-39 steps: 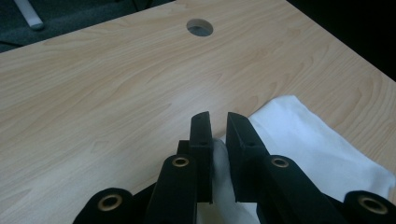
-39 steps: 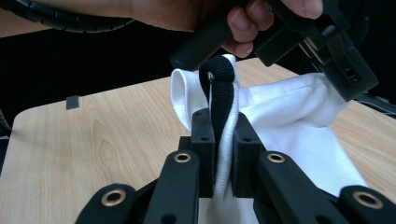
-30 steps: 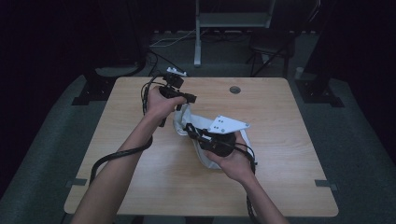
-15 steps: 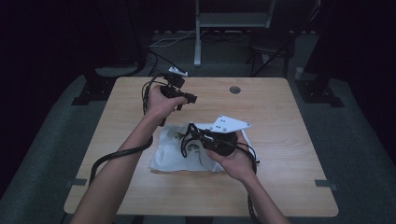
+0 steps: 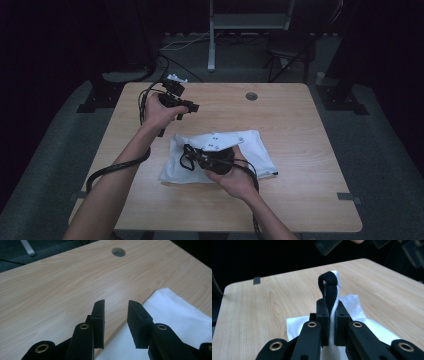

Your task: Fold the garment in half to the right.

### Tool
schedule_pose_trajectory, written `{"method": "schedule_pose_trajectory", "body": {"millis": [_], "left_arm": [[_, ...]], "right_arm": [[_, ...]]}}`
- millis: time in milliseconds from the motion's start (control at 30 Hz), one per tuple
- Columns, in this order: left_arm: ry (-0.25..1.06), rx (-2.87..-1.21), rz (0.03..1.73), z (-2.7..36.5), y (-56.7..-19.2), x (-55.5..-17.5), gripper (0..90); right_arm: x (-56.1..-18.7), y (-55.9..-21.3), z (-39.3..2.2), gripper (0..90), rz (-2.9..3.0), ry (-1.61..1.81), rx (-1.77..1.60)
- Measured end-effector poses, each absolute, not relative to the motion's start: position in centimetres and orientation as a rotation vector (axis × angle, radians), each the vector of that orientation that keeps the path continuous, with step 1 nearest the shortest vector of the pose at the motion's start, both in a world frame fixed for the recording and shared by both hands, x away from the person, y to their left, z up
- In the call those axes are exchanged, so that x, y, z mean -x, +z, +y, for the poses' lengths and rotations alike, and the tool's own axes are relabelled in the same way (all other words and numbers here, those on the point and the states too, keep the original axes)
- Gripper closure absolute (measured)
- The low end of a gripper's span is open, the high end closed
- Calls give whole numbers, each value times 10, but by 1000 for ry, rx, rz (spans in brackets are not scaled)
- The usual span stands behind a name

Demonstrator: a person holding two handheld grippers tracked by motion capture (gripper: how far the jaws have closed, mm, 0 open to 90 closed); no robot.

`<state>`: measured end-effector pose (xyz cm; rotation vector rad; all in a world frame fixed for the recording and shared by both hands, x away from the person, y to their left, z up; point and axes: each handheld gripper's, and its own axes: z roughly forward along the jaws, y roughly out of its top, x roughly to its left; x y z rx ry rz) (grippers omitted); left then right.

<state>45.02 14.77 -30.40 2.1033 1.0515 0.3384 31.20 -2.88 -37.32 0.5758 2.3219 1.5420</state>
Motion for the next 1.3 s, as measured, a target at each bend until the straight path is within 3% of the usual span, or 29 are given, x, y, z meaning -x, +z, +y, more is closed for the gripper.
{"method": "schedule_pose_trajectory", "body": {"millis": [767, 933, 1100, 1300], "left_arm": [[326, -2103, 1132, 201, -344, -443, 598], [319, -2109, 1141, 201, -354, -443, 582], [318, -2133, 1138, 198, -365, -442, 561], [329, -2155, 1124, 202, -377, -441, 515]], "right_arm": [[-317, -426, 40, 797, 2564, 1304, -558], [-313, -433, 46, 714, 2620, 1260, -533], [-307, -433, 47, 555, 2671, 1266, -492], [-302, -414, 35, 449, 2605, 1356, -456]]}}
